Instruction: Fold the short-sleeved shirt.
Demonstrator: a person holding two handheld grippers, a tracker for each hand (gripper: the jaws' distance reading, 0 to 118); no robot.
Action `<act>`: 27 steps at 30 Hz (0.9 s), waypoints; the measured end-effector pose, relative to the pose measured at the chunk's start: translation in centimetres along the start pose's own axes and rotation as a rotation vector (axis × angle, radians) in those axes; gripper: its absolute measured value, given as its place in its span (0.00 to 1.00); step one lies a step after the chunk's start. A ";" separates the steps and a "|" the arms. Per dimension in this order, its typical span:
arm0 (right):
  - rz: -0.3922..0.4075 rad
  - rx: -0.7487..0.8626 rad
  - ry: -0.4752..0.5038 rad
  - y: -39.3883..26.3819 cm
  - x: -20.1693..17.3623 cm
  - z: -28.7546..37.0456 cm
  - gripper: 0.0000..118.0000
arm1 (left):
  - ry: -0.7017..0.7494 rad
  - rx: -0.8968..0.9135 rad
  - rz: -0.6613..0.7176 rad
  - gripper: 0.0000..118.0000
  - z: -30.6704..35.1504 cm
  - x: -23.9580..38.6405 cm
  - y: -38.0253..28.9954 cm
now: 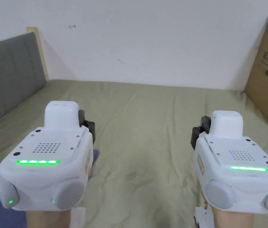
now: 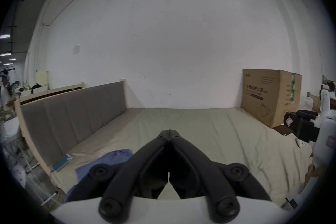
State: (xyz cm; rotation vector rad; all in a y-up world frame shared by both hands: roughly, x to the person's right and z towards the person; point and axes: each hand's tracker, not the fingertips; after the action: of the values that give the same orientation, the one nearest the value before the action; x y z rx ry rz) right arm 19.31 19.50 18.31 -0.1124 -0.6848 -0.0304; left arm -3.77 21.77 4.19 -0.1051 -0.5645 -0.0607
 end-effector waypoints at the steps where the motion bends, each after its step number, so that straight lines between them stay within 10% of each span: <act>1: -0.007 -0.005 0.035 0.2 -1.2 -0.5 0.00 | 0.031 -0.005 0.007 0.00 0.4 -1.3 0.1; 11: 0.014 -0.085 0.380 -0.8 -13.7 -2.4 0.00 | 0.290 -0.065 0.035 0.00 4.1 -11.8 -0.4; 24: 0.046 -0.202 0.432 -3.7 -16.5 -4.7 0.00 | 0.235 -0.433 0.129 0.00 -5.9 -15.2 -8.5; 27: 0.070 -0.235 0.418 -5.0 -16.2 -5.5 0.00 | 0.134 -0.570 0.198 0.60 -9.2 -15.2 -11.7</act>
State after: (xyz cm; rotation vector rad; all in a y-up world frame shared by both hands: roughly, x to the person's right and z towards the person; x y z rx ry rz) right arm 9.93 13.81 4.32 -0.3450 -0.2571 -0.0652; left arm -12.75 9.54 -10.75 -0.7055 -0.3870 -0.0339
